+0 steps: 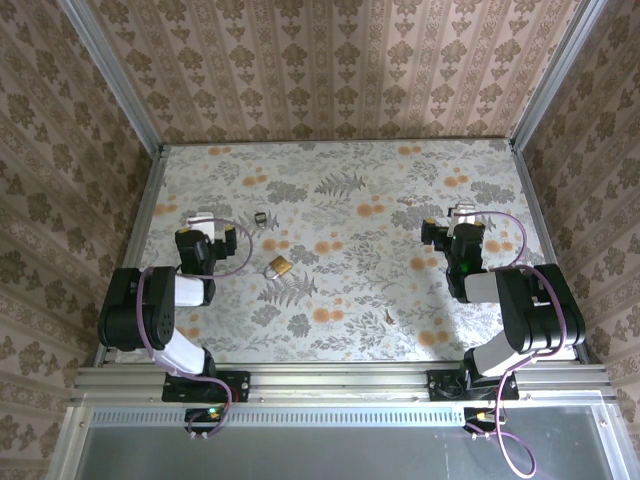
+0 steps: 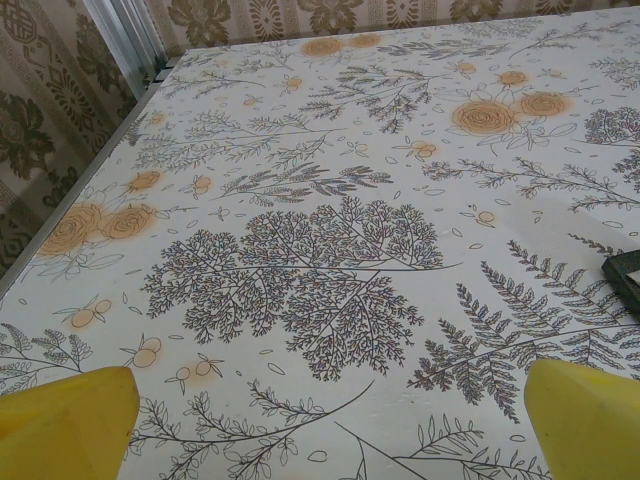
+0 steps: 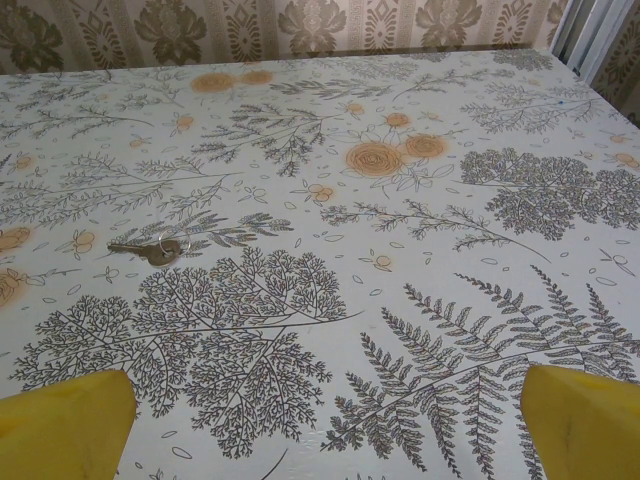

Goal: Unlock with the key

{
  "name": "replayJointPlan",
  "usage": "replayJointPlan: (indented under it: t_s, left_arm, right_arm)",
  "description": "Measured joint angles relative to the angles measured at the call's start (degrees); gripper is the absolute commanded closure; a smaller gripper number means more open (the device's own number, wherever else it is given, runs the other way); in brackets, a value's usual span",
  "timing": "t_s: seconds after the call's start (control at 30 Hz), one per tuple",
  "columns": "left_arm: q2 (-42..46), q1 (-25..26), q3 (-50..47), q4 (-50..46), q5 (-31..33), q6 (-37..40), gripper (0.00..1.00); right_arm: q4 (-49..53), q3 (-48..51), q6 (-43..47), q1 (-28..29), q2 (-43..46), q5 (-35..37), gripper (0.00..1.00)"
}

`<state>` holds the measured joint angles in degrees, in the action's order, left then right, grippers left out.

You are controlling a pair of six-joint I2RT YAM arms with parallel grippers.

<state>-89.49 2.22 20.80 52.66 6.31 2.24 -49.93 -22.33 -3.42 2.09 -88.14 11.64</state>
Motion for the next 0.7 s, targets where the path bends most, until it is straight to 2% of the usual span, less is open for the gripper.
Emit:
replayJointPlan:
  t_s: [0.57, 0.7]
  left_arm:
    - [0.0, 0.0, 0.0, 0.0, 0.0, 0.1, 0.00]
    - [2.8, 2.8, -1.3, 0.2, 3.1, 1.8, 0.00]
  right_arm:
    - [0.0, 0.0, 0.0, 0.1, 0.0, 0.2, 0.00]
    - [0.8, 1.2, 1.0, 2.6, 2.6, 3.3, 0.00]
